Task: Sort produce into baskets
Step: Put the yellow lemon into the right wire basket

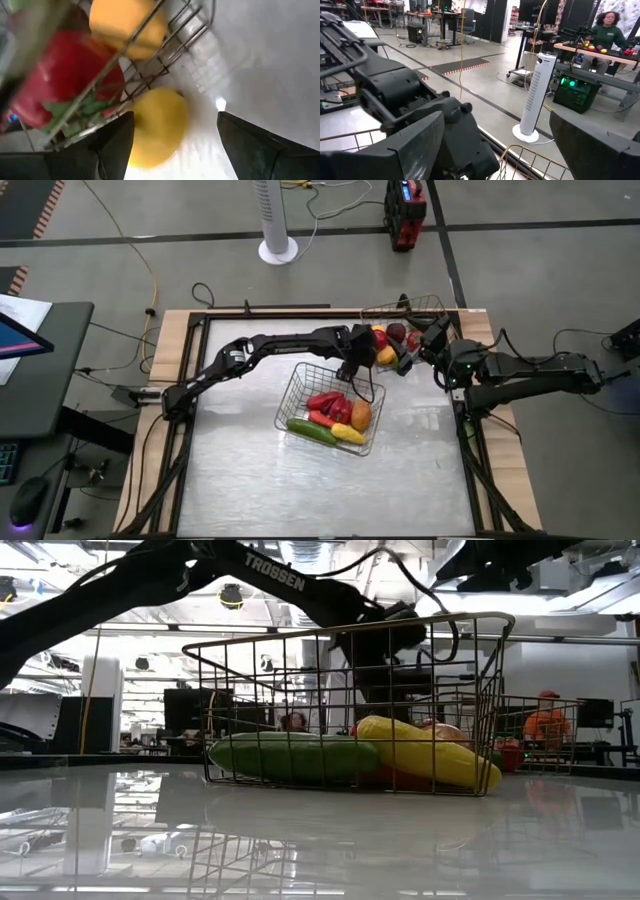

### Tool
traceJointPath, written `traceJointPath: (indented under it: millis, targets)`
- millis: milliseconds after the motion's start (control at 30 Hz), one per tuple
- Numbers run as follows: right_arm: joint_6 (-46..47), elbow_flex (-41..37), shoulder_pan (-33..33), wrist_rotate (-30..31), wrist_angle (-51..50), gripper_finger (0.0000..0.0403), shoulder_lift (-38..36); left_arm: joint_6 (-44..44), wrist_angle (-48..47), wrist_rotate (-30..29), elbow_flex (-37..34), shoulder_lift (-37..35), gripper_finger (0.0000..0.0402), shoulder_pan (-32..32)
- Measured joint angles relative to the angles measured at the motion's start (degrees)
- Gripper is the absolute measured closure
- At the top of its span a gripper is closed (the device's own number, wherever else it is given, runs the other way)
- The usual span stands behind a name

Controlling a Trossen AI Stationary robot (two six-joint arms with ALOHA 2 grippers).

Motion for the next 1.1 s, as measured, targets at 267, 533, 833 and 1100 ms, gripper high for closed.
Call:
traceJointPath:
  millis: [267,533,833,1100]
  targets:
    - [0.0,0.0,0.0,0.0,0.0,0.0014,0.0,-2.0,0.0,-1.2,-2.6,0.1,0.0134,1.1]
    - [-0.1,0.0,0.0,0.0,0.0,0.0014,0.0,-3.7,0.2,-7.9,-1.7,0.0,0.0134,-0.2]
    - [0.0,0.0,0.0,0.0,-0.5,0.0014,0.0,-10.0,-9.1,-5.3,0.9,-1.4,0.0134,0.1]
    - [0.4,0.0,0.0,0.0,-1.7,0.0014,0.0,-18.3,-10.9,4.0,1.0,-3.6,0.0134,5.4]
